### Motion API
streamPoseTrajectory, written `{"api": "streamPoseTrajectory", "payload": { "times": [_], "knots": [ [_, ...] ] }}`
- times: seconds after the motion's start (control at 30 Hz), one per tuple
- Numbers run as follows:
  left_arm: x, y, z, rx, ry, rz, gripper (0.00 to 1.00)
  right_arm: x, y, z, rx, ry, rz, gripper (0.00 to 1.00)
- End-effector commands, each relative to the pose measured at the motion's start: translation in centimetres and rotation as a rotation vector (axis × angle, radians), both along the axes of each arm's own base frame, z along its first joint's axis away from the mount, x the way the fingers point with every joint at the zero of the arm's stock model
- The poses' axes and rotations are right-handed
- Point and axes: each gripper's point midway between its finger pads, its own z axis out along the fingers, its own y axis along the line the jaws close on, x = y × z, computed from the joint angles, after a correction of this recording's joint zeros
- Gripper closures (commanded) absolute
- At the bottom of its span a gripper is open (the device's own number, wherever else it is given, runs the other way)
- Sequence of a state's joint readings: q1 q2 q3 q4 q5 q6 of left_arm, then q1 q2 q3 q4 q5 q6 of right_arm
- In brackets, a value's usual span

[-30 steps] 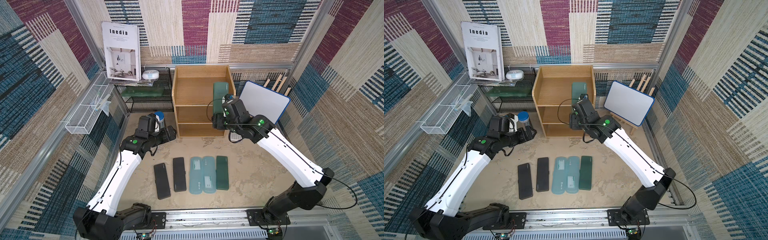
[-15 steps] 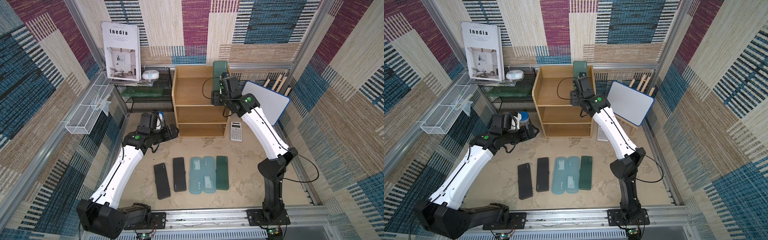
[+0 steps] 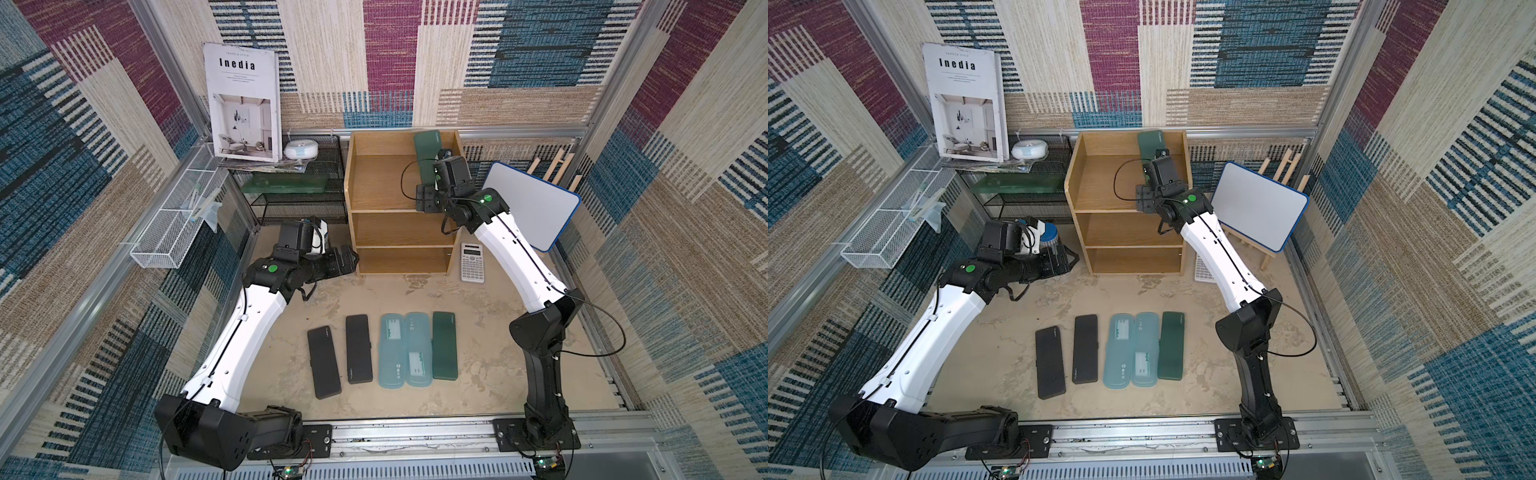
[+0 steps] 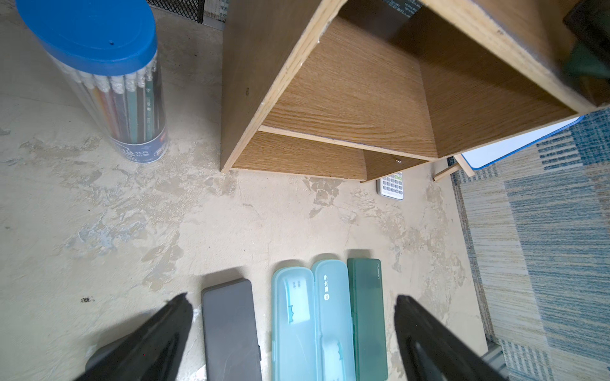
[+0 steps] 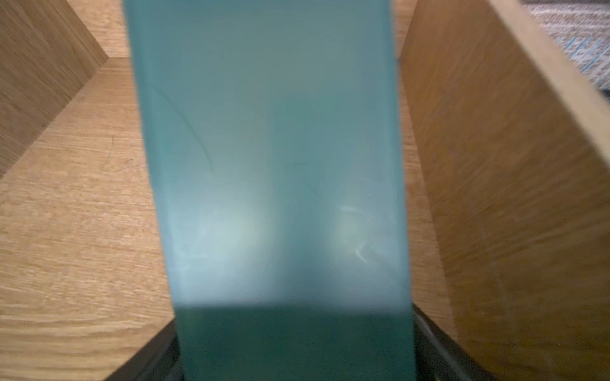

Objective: Place the pencil cases on the shelf according to color
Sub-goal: Place the pencil case on the shelf.

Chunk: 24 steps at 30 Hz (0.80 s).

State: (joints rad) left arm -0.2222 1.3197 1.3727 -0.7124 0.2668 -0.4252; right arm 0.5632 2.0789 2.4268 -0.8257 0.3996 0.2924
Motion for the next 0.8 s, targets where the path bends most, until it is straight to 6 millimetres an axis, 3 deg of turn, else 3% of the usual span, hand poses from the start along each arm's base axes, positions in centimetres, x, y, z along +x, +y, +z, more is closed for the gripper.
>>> {"api": "streamPoseTrajectory", "payload": {
  "times": [0.0, 0.3, 0.5, 0.63, 0.77],
  "knots": [
    [0.1, 0.1, -0.2, 0.020, -0.002, -0.028, 0.00, -0.1, -0.4, 0.3, 0.006, -0.005, -0.020, 0.05],
    [0.7, 0.7, -1.4, 0.062, -0.017, -0.024, 0.01, -1.1, -0.9, 4.6, 0.064, -0.097, -0.004, 0.01],
    [0.9, 0.9, -1.2, 0.066, -0.110, -0.025, 0.01, -4.0, -0.6, 8.9, 0.130, -0.181, 0.100, 0.01],
    [0.5, 0.1, 0.2, 0.039, -0.163, -0.081, 0.01, -6.7, -1.6, 8.9, 0.148, -0.203, 0.137, 0.01],
    [0.2, -0.3, -0.1, 0.008, -0.181, -0.094, 0.00, -9.9, -2.7, 6.1, 0.188, -0.161, 0.168, 0.01]
  ]
}}
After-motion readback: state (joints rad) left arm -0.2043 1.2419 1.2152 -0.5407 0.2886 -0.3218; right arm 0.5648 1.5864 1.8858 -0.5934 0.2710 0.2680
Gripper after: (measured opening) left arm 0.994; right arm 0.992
